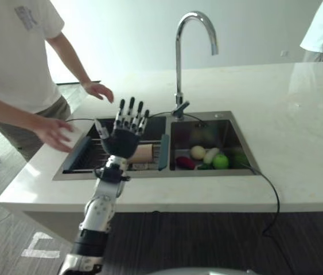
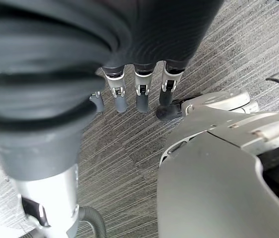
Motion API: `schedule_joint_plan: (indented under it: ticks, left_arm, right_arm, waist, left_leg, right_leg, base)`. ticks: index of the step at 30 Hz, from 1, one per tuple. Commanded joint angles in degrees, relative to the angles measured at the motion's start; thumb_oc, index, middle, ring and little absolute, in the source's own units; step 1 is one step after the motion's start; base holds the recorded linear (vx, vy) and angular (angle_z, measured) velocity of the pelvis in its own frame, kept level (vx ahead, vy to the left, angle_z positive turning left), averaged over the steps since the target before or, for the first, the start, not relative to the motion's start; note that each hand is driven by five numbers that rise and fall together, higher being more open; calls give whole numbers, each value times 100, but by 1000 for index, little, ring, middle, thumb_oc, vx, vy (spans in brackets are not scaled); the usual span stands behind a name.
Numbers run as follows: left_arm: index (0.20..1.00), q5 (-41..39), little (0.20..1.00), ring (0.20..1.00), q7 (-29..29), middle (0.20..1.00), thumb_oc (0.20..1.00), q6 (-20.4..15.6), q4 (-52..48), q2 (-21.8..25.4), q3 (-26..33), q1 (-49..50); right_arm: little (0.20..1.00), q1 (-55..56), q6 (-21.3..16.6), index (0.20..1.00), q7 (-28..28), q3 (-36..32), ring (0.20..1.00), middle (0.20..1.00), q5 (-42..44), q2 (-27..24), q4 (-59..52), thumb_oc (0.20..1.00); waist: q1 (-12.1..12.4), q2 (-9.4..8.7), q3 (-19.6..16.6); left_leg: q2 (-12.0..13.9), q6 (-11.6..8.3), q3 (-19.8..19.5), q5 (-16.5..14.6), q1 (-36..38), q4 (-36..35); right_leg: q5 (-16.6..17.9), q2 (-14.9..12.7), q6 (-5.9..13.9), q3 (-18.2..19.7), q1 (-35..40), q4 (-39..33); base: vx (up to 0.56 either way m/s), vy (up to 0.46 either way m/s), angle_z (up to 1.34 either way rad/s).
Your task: Place the dishes in the dishwasher.
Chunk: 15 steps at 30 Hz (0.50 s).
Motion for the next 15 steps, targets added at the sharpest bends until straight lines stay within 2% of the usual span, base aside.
schedule_joint_plan:
  ticks: [1,5,6,11,12,13,15]
  left_arm:
    - [200,-4,200,200,-266,200,200,-81,-174,176,319,-554]
    - [200,392,200,200,-233,200,200,-57,-189,179,325,-496]
    - [1000,663,1000,1000,-140,1000,1000,-107,-191,187,339,-436]
    - [1000,1391,1000,1000,203,1000,1000,-361,-51,306,450,-303]
    - [1000,2812,1000,1000,742,1000,1000,-762,26,479,563,-182]
    - [1000,3857,1000,1000,1160,1000,1000,-965,48,584,586,-123]
    - [1000,6518,1000,1000,2599,1000,1000,-1288,436,1229,488,27]
  right_arm:
    - [1000,-395,11,1000,52,33,1000,1000,-206,134,303,1000]
    - [1000,-382,41,1000,23,32,1000,1000,-227,140,261,1000]
    - [1000,-370,50,1000,21,20,1000,1000,-225,137,241,1000]
    - [1000,-326,51,1000,52,-23,1000,1000,-221,126,224,1000]
    - [1000,-293,98,1000,54,-34,1000,1000,-228,102,161,1000]
    - [1000,-273,119,1000,45,-45,1000,1000,-235,97,124,1000]
    - [1000,-189,98,1000,-16,-59,1000,1000,-171,118,46,1000]
  waist:
    - [6,-314,246]
    - [9,-308,250]
    - [24,-307,261]
    - [64,-303,270]
    - [79,-295,277]
    - [90,-290,300]
    - [142,-268,313]
  left_leg:
    - [-348,202,15,-385,295,37]
    - [-341,204,33,-395,304,37]
    - [-345,205,28,-401,304,37]
    - [-351,206,11,-399,300,37]
    - [-349,205,2,-389,293,37]
    - [-346,204,3,-404,320,37]
    - [-364,219,-24,-379,277,37]
  right_leg:
    - [114,4,31,12,294,37]
    - [99,7,20,4,306,37]
    - [93,9,16,-5,309,37]
    - [86,1,17,-49,317,37]
    - [89,-3,24,-51,312,37]
    - [77,-2,30,-53,339,37]
    - [81,4,36,-83,317,37]
  base:
    - [0,0,0]
    - [0,0,0]
    - [0,0,0]
    - [0,0,0]
    - [0,0,0]
    - [0,0,0]
    - [0,0,0]
